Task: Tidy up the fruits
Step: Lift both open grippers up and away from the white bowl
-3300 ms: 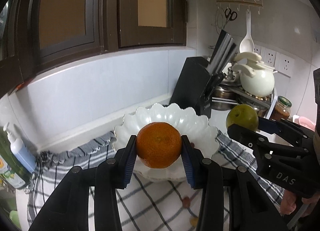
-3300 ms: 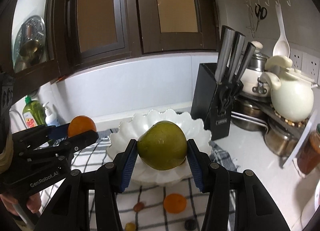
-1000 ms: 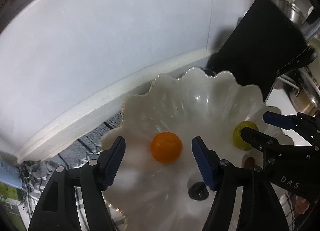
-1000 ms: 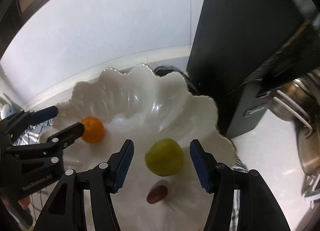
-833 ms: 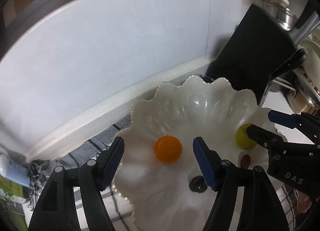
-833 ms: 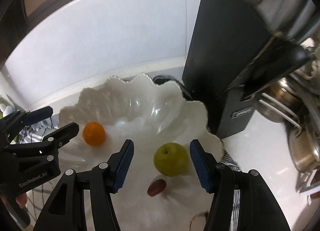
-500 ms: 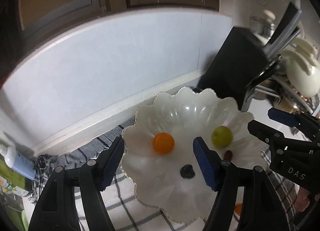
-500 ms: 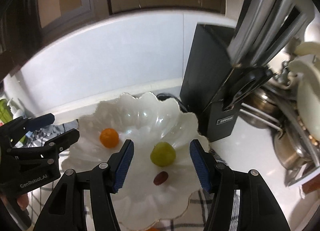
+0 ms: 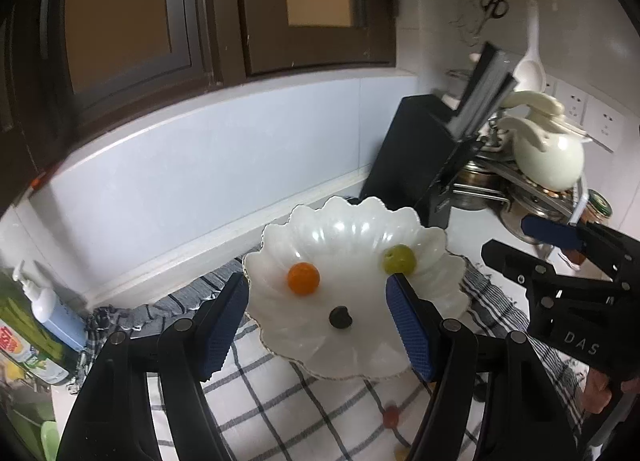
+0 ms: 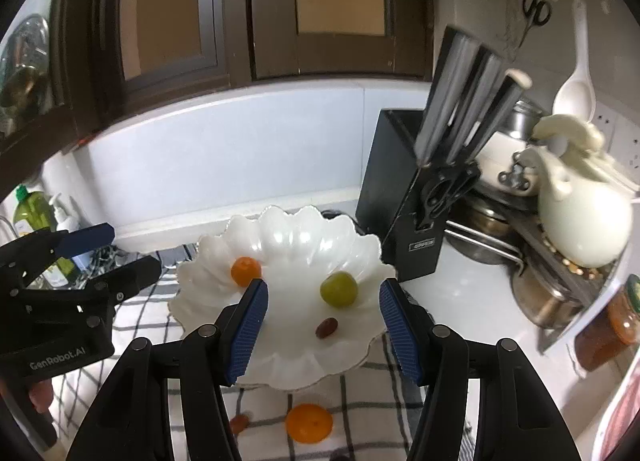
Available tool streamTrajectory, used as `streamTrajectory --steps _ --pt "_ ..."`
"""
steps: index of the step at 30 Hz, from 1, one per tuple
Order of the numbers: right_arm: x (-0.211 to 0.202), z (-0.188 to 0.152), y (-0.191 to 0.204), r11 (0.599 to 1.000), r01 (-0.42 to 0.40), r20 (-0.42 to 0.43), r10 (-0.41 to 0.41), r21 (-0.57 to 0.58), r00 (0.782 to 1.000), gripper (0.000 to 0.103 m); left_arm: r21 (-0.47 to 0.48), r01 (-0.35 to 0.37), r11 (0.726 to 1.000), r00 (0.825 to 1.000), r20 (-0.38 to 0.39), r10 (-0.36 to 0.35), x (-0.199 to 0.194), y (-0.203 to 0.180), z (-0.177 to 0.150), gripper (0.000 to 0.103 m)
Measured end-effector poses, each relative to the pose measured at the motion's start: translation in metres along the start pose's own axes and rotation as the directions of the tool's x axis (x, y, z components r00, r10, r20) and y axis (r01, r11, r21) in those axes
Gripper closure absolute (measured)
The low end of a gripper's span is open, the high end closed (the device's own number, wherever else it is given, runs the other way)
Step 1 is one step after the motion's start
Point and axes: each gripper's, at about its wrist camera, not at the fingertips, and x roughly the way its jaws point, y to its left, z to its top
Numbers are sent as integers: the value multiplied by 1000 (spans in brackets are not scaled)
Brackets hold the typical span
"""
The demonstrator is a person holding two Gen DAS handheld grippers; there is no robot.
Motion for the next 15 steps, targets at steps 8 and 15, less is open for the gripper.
streamTrajectory --steps 8,15 --pt "-46 -14 8 999 25 68 -22 -35 997 44 14 5 1000 999 38 -5 -39 -11 -19 32" --pt "-82 -36 13 998 38 114 -32 -46 993 44 3 6 1000 999 51 -6 -70 -21 -42 31"
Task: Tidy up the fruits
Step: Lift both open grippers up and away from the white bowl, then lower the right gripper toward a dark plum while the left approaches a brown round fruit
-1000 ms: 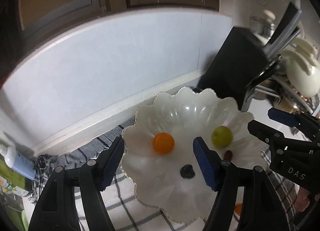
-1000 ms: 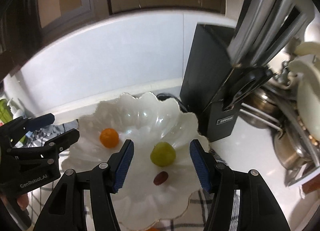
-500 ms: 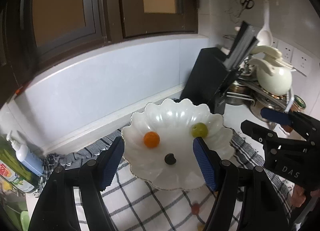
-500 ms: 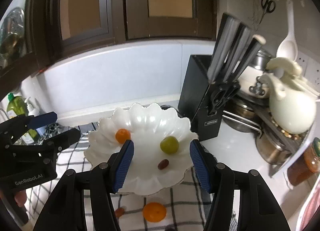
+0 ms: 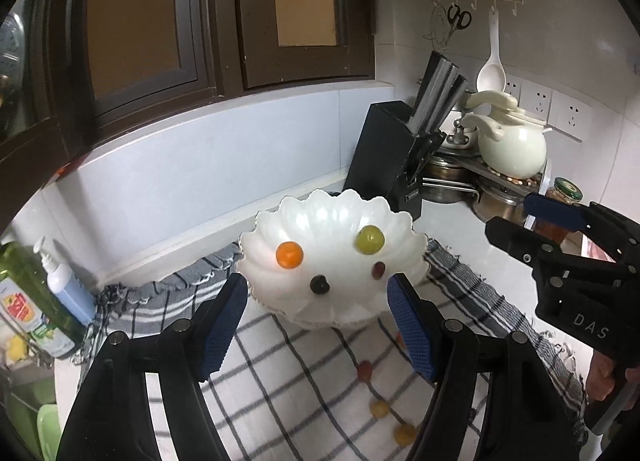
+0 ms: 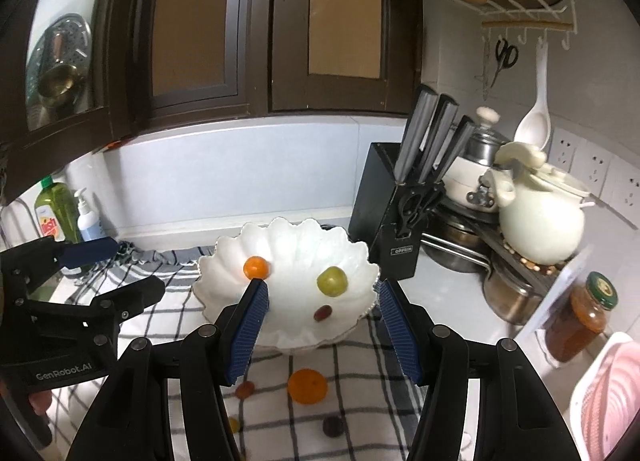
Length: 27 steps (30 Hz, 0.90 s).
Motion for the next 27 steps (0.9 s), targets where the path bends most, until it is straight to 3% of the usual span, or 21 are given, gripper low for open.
streamTrajectory --steps 11,27 --pt "-36 -32 2 1000 1 -1 -1 -10 1000 44 -10 19 1000 1000 -13 -19 -31 -13 -34 31" --pt "-48 -80 6 1000 -1 -70 1 -4 998 44 81 52 995 998 -42 -49 -37 -35 -77 31"
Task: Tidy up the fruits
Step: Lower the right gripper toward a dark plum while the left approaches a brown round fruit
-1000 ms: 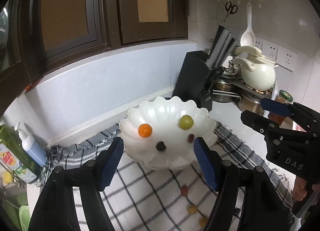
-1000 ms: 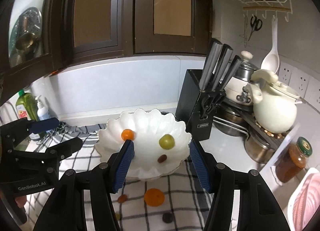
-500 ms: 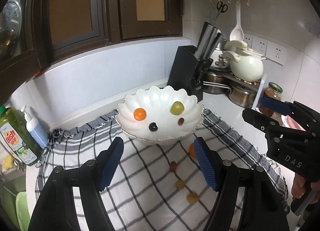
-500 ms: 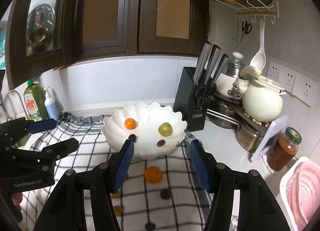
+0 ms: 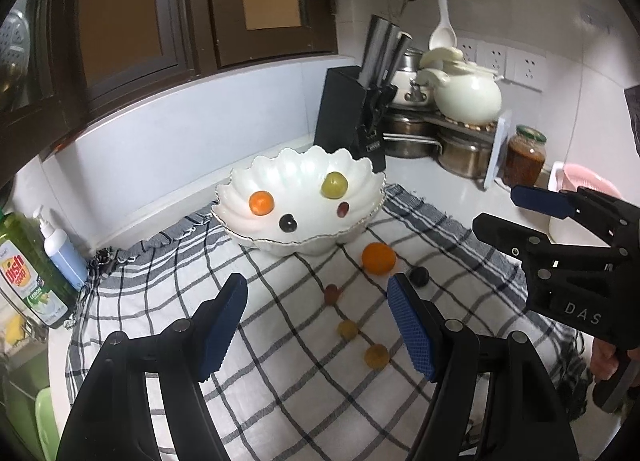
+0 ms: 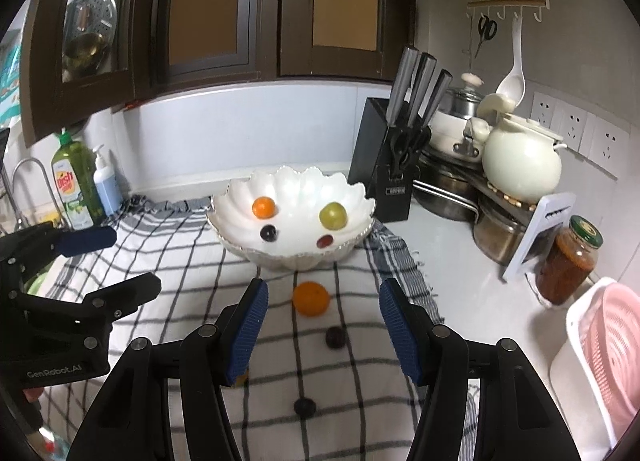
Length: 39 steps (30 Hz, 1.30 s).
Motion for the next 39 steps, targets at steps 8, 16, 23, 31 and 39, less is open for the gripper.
streamTrajectory --steps 8,16,23,31,39 --pt "1 -23 4 1000 -3 -29 3 -12 1000 44 28 22 999 1000 -14 -22 5 -10 -19 31" --pt "10 -48 9 999 -30 -81 29 -14 996 44 48 43 998 999 -23 -42 15 -15 -39 31" --pt "17 -63 15 999 -40 -98 37 -32 994 44 82 63 995 998 -35 -61 25 -24 -54 33" --pt "28 -77 16 998 -45 -124 40 -39 992 45 105 90 990 994 -65 -84 40 -31 -66 38" --pt "46 -92 16 998 -50 -178 43 -35 983 56 122 111 986 991 -91 -100 58 -36 -74 47"
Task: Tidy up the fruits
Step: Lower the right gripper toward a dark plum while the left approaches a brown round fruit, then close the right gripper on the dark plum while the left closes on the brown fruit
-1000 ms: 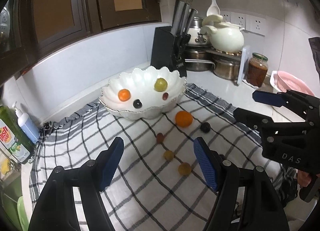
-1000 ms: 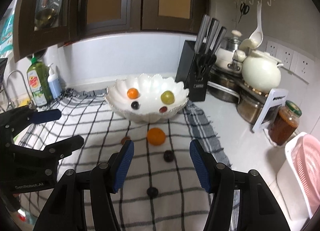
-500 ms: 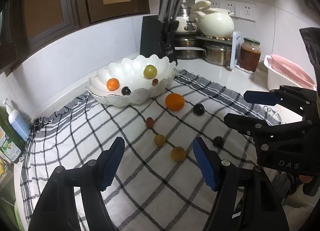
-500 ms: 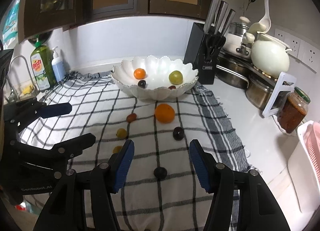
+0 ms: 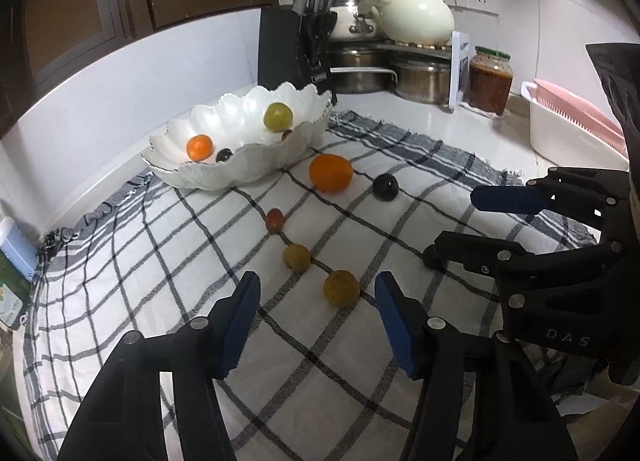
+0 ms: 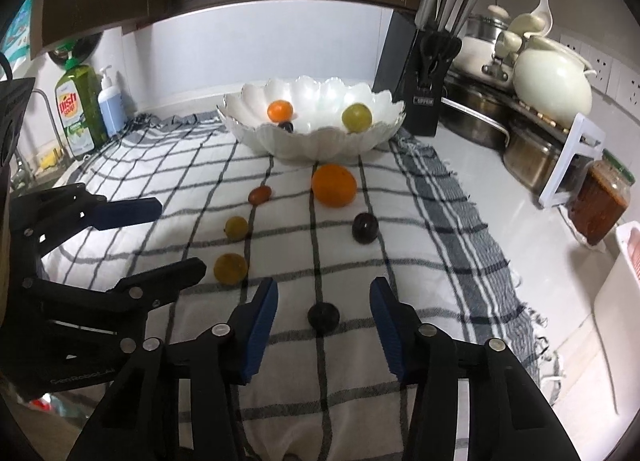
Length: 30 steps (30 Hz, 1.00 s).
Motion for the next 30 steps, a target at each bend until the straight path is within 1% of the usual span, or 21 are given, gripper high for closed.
streamTrajectory --steps 6,14,16,26,30 --pt "12 -7 0 1000 -9 -31 10 8 999 62 9 27 1000 999 -33 -27 14 -2 -3 51" --pt "24 -10 -3 999 -18 -63 19 31 998 66 16 63 998 995 -75 -62 33 -5 -3 60" --pt "27 -10 -3 999 -23 -73 25 36 997 68 20 70 997 994 -81 -68 36 -6 -3 61" --pt "38 -10 -5 998 -35 -95 40 48 995 73 18 98 995 990 -107 -95 49 -7 -3 66" --pt "40 -11 -5 998 -41 -102 46 53 994 75 9 100 995 988 -117 -99 53 -7 -3 71"
